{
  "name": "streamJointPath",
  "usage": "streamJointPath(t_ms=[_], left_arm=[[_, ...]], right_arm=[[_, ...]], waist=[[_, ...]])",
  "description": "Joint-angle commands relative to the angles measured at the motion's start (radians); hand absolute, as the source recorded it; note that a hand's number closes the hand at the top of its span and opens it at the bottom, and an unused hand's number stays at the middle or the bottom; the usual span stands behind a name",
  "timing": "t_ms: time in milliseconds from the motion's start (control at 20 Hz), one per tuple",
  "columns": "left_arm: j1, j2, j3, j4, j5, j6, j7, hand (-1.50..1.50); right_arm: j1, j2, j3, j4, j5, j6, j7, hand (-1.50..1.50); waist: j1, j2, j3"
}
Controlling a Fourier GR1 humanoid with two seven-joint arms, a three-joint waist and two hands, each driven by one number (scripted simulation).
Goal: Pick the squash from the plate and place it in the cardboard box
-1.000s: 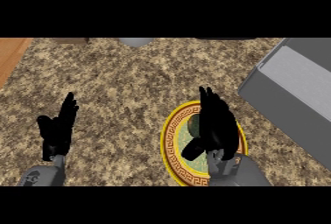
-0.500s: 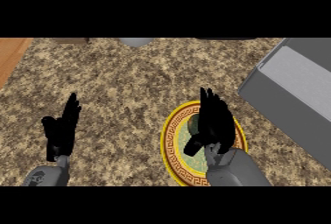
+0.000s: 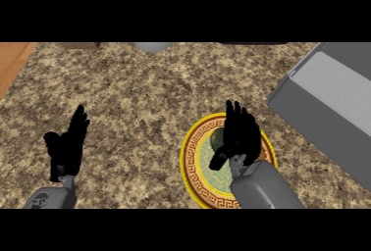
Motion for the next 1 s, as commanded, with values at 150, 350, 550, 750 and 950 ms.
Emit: streamJointPath(t_ms=[150, 350, 550, 750, 950], left_arm=[[-0.013, -0.007, 0.05, 0.073, -0.012, -0.044, -0.054, 0.0], [-0.022, -0.044, 0.013, -0.049, -0.053, 0.013, 0.072, 0.0], [0.007, -0.06, 0.026, -0.029, -0.067, -0.01, 0.03, 0.0], [0.013, -0.037, 0.039, -0.051, -0.058, -0.048, 0.049, 0.0], [0.014, -0.068, 0.036, -0.03, -0.082, -0.019, 0.011, 0.0]], right_arm=[[-0.013, 0.007, 0.032, 0.026, -0.019, -0.032, 0.089, -1.5], [-0.015, 0.007, 0.002, 0.135, -0.022, -0.11, -0.001, -1.5], [-0.054, 0.007, -0.013, 0.127, -0.022, -0.056, 0.021, -1.5], [-0.057, 0.007, 0.048, 0.251, -0.046, -0.179, -0.108, 1.5], [-0.088, -0.015, -0.028, 0.232, 0.059, -0.18, -0.18, 1.5]], waist=[[-0.002, 0.0, 0.0], [0.0, 0.0, 0.0], [-0.001, 0.0, 0.0], [0.004, 0.001, 0.0], [0.0, 0.001, 0.0]])
